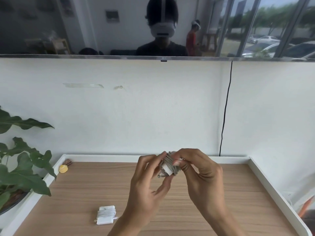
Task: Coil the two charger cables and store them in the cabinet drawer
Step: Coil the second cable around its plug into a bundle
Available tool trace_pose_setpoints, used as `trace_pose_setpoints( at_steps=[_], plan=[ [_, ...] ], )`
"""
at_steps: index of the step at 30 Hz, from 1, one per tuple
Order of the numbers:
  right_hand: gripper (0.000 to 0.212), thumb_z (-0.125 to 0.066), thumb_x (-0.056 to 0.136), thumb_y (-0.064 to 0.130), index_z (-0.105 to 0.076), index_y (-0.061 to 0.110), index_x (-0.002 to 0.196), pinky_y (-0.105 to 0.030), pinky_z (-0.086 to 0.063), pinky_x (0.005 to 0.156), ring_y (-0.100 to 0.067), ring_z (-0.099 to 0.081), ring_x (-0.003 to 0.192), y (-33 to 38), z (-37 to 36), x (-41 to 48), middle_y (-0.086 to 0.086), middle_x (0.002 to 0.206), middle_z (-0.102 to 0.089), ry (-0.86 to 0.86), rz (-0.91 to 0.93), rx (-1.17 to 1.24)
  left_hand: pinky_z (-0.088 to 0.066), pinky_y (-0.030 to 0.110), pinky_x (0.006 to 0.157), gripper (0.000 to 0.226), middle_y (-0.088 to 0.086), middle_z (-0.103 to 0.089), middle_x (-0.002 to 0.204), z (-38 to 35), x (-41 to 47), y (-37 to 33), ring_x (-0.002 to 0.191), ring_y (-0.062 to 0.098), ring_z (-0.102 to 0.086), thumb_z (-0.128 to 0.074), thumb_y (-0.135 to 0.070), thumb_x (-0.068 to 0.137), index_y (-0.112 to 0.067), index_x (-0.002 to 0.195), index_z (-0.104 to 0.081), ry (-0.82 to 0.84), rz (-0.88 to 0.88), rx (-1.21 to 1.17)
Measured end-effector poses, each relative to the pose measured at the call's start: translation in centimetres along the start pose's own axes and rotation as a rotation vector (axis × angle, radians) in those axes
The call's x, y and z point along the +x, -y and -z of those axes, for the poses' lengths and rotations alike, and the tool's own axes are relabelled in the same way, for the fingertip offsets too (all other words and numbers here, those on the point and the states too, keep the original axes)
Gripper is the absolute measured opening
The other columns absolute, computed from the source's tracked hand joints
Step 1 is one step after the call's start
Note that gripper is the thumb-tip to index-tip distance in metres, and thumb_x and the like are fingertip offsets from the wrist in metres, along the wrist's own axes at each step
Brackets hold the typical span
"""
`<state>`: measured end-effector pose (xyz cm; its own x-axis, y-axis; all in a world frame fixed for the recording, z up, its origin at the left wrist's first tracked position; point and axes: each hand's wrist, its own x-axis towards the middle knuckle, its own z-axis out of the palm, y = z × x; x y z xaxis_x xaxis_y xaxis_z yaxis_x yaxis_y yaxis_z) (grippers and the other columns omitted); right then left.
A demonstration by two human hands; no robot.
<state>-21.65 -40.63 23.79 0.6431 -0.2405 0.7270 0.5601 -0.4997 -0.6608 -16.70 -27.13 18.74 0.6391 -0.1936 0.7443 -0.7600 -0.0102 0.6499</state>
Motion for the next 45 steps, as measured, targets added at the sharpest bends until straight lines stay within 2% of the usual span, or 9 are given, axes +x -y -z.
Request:
trace_pose_setpoints(
  at_steps=[7, 10, 15, 22, 25, 31, 36, 39, 45],
  plan=[
    [0.013, -0.067, 0.082, 0.004, -0.072, 0.016, 0.084, -0.019, -0.05, 0.073, -0.013, -0.07, 0.08, -0.7, -0.6, -1.4, 0.009, 0.082, -0.072, -0.152, -0.022, 0.056, -0.048, 0.023, 0.093, 0.038, 0.005, -0.066, 0.111, -0.6, 0.6, -1.7, 0.111, 0.021, -0.064, -0.065, -0.045, 0.087, -0.018, 0.113, -0.071, -0.098, 0.318, -0.335],
    [0.01, -0.069, 0.083, 0.009, -0.071, 0.019, 0.085, -0.018, -0.049, 0.074, -0.014, -0.069, 0.08, -1.2, -1.1, -2.0, 0.009, 0.083, -0.071, -0.196, -0.046, 0.084, -0.05, 0.031, 0.089, 0.044, 0.008, -0.071, 0.101, -0.9, 1.2, -1.3, 0.102, 0.022, -0.066, -0.084, -0.044, 0.067, -0.017, 0.1, -0.074, -0.149, 0.492, -0.524],
    [0.006, -0.064, 0.085, 0.023, -0.07, 0.023, 0.083, -0.019, -0.051, 0.074, -0.016, -0.07, 0.08, -1.7, -0.5, -2.2, 0.005, 0.083, -0.072, -0.201, -0.119, 0.172, -0.056, 0.02, 0.076, 0.071, 0.007, -0.072, 0.095, -1.0, 1.8, -0.4, 0.09, 0.015, -0.07, -0.099, -0.039, 0.032, -0.013, 0.094, -0.077, -0.07, 0.782, -0.808],
    [0.017, -0.066, 0.083, 0.007, -0.072, 0.023, 0.084, -0.025, -0.054, 0.07, -0.017, -0.07, 0.077, -3.5, -0.3, -2.7, 0.005, 0.08, -0.073, -0.174, -0.197, 0.176, -0.06, 0.04, 0.074, 0.065, 0.023, -0.07, 0.109, -1.4, 2.1, 0.4, 0.094, 0.033, -0.07, -0.098, -0.031, 0.043, -0.01, 0.098, -0.07, 0.099, 0.975, -0.967],
    [0.023, -0.068, 0.084, 0.004, -0.072, 0.026, 0.082, -0.02, -0.053, 0.067, -0.014, -0.069, 0.074, -3.8, 0.1, -3.1, 0.007, 0.079, -0.073, -0.17, -0.257, 0.216, -0.061, 0.038, 0.065, 0.067, 0.021, -0.07, 0.105, -1.1, 2.0, 0.5, 0.088, 0.036, -0.071, -0.099, -0.025, 0.042, -0.009, 0.1, -0.067, 0.184, 1.074, -0.963],
    [0.028, -0.062, 0.086, 0.01, -0.071, 0.033, 0.1, -0.019, -0.051, 0.074, -0.013, -0.069, 0.082, -3.8, 1.8, -2.6, 0.009, 0.085, -0.072, -0.01, -0.246, 0.135, -0.059, 0.041, 0.075, 0.084, 0.019, -0.068, 0.113, -1.0, 2.5, 0.5, 0.096, 0.034, -0.069, -0.097, -0.024, 0.05, -0.011, 0.126, -0.062, 0.255, 0.944, -0.775],
    [0.037, -0.063, 0.089, 0.007, -0.064, 0.033, 0.115, -0.017, -0.051, 0.077, -0.011, -0.07, 0.084, -3.2, 2.5, -2.6, 0.011, 0.09, -0.072, -0.002, -0.212, 0.057, -0.058, 0.042, 0.078, 0.054, 0.019, -0.07, 0.107, -1.8, 2.0, 0.2, 0.096, 0.026, -0.069, -0.084, -0.008, 0.065, -0.008, 0.116, -0.066, 0.231, 0.744, -0.584],
    [0.038, -0.068, 0.084, 0.009, -0.056, 0.037, 0.107, -0.025, -0.055, 0.077, -0.015, -0.072, 0.083, -2.9, 2.6, -2.8, -0.001, 0.088, -0.073, -0.074, -0.331, 0.21, -0.054, 0.054, 0.089, 0.054, 0.019, -0.069, 0.112, -2.4, 1.5, -0.1, 0.108, 0.035, -0.064, -0.087, -0.016, 0.064, -0.012, 0.114, -0.067, 0.174, 0.648, -0.5],
    [0.025, -0.068, 0.084, -0.003, -0.071, 0.02, 0.093, -0.015, -0.051, 0.073, -0.007, -0.071, 0.084, -2.5, 3.1, -3.0, 0.011, 0.088, -0.073, -0.072, -0.228, 0.098, -0.055, 0.029, 0.085, 0.045, 0.007, -0.074, 0.11, -3.2, 0.7, -1.1, 0.104, 0.021, -0.069, -0.083, -0.021, 0.073, -0.02, 0.116, -0.068, 0.148, 0.557, -0.457]
  ],
)
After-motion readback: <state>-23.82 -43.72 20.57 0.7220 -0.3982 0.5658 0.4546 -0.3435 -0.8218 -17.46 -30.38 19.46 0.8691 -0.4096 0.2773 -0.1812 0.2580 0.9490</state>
